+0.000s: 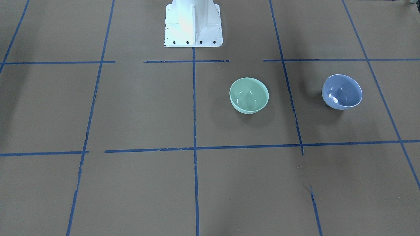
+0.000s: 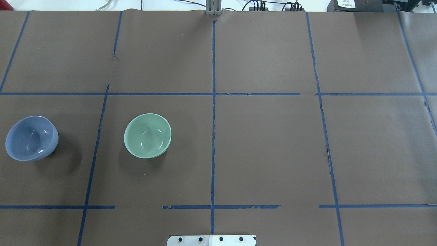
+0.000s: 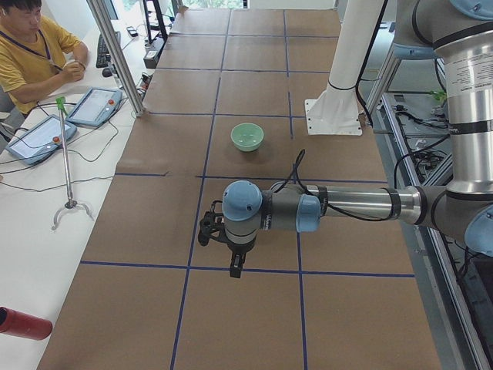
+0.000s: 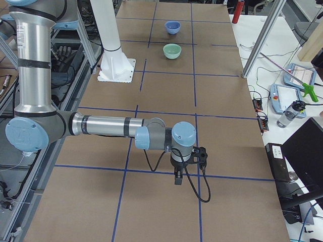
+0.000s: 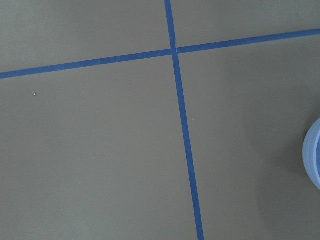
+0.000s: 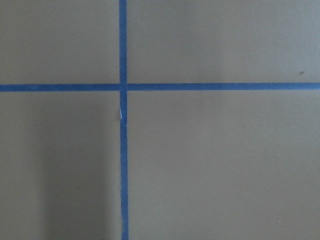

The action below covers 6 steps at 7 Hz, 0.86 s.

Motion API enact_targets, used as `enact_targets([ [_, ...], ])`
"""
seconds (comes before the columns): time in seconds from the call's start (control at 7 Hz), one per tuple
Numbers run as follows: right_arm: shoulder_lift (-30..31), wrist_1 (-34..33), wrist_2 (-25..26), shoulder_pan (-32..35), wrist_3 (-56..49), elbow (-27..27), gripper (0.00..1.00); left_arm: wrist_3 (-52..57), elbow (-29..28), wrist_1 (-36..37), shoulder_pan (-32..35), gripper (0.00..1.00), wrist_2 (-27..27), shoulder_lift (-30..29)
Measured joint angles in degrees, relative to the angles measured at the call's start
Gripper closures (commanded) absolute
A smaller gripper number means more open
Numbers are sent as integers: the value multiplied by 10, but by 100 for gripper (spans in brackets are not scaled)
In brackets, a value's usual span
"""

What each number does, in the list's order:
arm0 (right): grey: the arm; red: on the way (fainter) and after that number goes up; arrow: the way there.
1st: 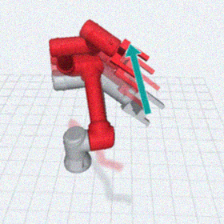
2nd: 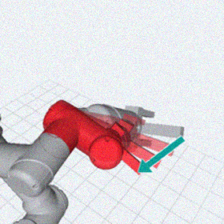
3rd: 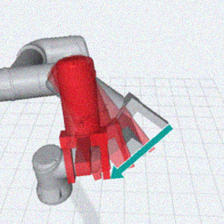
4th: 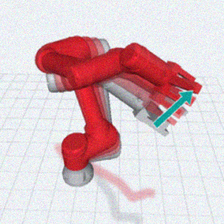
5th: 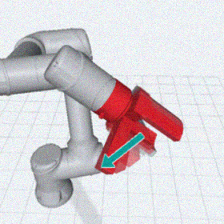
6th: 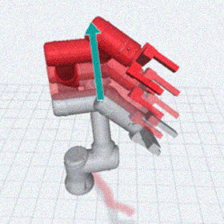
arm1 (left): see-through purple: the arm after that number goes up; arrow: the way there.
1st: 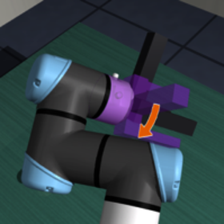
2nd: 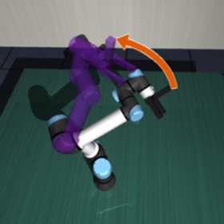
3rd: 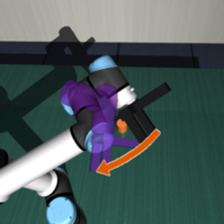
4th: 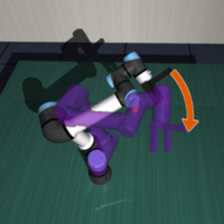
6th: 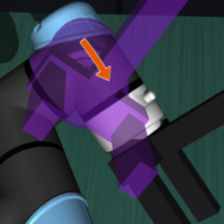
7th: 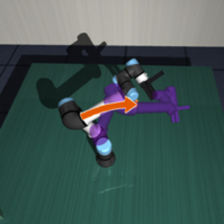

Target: Stack blue bowl on green bowl

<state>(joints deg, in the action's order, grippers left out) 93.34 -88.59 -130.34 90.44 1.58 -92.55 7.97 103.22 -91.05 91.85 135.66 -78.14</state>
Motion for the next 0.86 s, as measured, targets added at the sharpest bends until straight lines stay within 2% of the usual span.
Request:
enact_targets([
  [0.57, 0, 0, 0, 0, 0, 0, 0, -2, 3, -2, 0, 0, 0, -2],
  [0.86, 0, 0, 0, 0, 0, 0, 0, -13, 9, -51, -6, 0, 1, -12],
])
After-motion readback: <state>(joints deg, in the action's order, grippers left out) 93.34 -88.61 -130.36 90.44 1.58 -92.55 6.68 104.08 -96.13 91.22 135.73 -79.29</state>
